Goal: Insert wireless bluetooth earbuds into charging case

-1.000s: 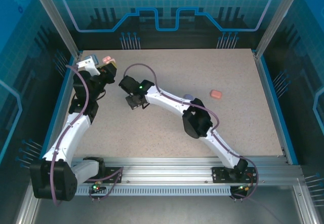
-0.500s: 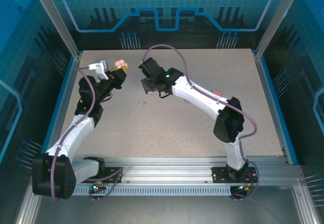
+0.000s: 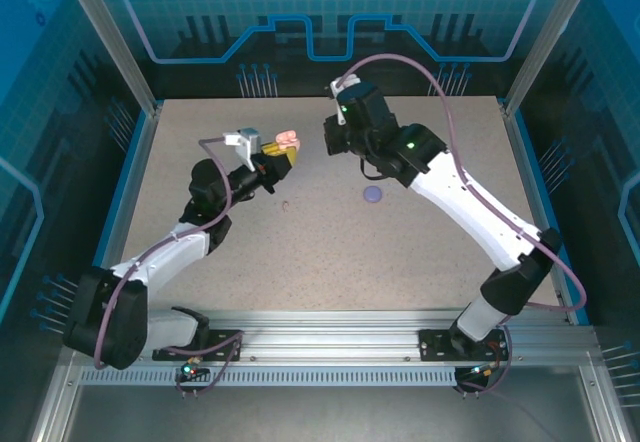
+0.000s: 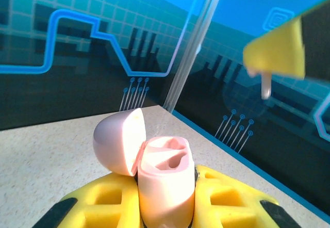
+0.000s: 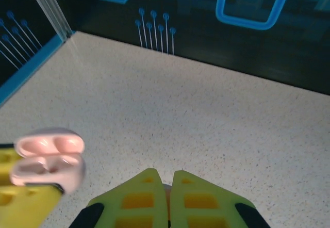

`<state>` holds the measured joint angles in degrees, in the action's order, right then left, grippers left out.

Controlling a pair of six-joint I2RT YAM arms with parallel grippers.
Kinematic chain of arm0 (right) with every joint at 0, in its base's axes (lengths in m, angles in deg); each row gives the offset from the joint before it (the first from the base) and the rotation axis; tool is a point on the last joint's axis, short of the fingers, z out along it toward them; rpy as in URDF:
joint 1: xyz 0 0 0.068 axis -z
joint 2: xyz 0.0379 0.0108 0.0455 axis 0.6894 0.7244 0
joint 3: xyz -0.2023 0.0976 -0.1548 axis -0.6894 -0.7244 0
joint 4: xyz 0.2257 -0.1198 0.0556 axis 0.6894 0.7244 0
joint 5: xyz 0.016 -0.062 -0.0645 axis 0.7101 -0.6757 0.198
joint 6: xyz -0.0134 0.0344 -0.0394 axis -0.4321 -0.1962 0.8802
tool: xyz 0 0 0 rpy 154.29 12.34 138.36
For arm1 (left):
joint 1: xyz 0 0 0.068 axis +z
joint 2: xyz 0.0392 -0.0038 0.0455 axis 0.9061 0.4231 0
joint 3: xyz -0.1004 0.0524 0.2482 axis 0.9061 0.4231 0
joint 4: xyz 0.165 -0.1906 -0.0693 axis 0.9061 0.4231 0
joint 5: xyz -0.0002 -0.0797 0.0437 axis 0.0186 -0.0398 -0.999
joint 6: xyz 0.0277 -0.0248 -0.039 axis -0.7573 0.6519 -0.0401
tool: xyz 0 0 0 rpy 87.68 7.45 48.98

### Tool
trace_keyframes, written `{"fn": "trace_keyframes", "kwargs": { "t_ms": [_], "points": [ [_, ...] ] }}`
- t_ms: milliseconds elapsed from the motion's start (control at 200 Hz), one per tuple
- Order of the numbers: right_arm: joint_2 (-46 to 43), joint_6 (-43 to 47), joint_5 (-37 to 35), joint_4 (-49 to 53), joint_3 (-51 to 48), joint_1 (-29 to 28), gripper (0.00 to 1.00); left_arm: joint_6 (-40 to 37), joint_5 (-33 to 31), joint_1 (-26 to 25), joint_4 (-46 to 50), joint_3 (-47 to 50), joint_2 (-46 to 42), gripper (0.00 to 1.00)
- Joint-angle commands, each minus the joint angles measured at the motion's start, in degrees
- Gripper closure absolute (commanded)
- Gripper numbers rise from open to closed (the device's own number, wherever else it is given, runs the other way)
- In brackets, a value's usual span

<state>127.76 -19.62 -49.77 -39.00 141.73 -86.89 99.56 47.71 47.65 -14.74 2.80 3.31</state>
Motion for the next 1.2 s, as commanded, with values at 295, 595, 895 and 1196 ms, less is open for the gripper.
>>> {"fn": "trace_keyframes", "kwargs": {
  "t_ms": [295,595,895,1196],
  "points": [
    [-11.16,4.89,4.84,-14.22,-12.96,0.11,0.93,-14.75,0.15,-7.36,-4.35,-3.50,2.64,1.00],
    [-14.98,7.21,8.11,-20.18,-19.03,-1.70,0.93,-20.30,0.41,-10.51,-0.54,-5.50,2.20,1.00],
    [-15.18,8.24,9.16,-22.71,-21.75,-3.87,0.93,-21.92,0.42,-11.32,0.35,-5.86,1.17,1.00],
    [-14.94,7.91,9.14,-23.52,-23.48,-4.14,0.93,-22.93,-0.11,-11.51,1.17,-5.96,-0.17,1.00]
  ]
}}
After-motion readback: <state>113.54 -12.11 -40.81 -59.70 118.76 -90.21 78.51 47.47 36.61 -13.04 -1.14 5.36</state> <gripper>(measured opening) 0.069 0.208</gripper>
